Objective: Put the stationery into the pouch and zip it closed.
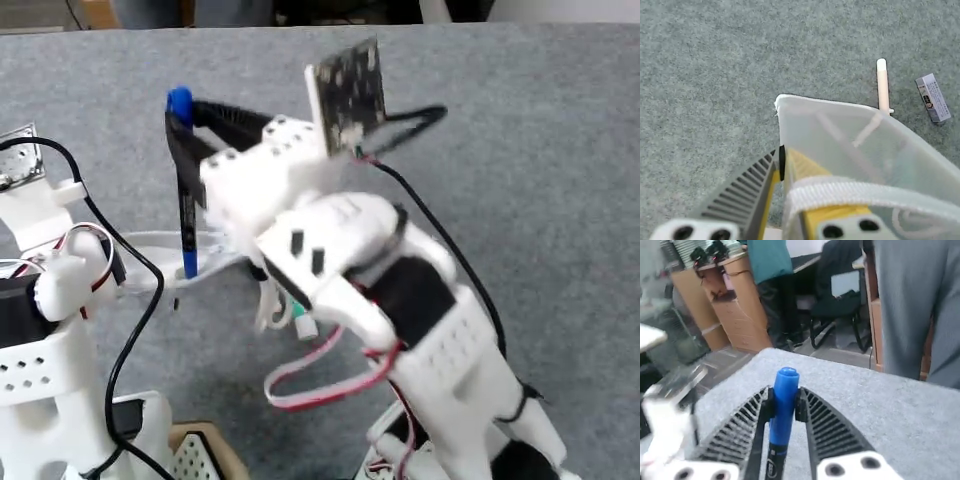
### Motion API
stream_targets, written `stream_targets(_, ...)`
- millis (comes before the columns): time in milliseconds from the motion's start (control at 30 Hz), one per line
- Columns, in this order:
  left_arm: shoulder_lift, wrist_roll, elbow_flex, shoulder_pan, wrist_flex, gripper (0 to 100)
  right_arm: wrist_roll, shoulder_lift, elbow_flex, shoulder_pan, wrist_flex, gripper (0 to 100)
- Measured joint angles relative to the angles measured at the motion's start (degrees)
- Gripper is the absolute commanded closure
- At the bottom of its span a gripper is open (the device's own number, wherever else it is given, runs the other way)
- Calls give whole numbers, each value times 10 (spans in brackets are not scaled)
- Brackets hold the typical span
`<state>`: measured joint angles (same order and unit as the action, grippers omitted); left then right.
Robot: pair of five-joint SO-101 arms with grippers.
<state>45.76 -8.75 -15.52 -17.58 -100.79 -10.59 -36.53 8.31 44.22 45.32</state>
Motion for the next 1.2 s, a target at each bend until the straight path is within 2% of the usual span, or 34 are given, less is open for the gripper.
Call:
stream_targets(167,-12,0,0,0,0,973,62,-55,1,32,63,986)
stream_targets(400,-29,0,5,1,5,973,109,-79,8,34,89,986)
stream_targets(833,-33,0,7,-4,11,973,119,-88,25,40,194,986)
stream_targets(1033,-33,0,7,-4,11,973,121,-106,25,68,222,982)
stream_targets(1100,-33,0,7,-4,11,973,122,-106,30,79,230,934)
stream_targets(1200,-33,0,7,-4,11,973,122,-106,54,79,234,802)
